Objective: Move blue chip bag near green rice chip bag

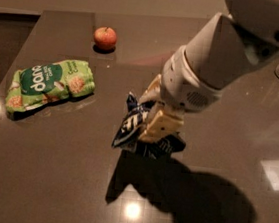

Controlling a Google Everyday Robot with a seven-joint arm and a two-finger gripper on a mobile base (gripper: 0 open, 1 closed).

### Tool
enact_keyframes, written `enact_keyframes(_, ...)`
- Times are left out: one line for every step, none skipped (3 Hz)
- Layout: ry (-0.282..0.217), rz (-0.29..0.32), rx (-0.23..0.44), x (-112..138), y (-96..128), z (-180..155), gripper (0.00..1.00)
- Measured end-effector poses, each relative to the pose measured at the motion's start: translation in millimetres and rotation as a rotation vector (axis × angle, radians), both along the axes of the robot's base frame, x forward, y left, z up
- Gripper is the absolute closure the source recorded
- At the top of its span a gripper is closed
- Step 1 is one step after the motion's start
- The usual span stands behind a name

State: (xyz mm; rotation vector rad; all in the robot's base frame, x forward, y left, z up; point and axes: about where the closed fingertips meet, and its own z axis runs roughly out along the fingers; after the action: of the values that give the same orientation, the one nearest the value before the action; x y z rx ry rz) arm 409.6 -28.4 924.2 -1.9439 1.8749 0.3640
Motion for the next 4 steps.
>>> enact_keyframes(-0.020, -0.034, 0.059, 57, 18, 15, 1.00)
enact_keyframes(-0.041, -0.063, 0.106, 104, 43, 23, 1.00)
enact_keyframes(-0.051, -0.078, 0.152, 144, 76, 23, 1.00)
enact_keyframes(-0.051, -0.075, 0.161, 149, 83, 23, 1.00)
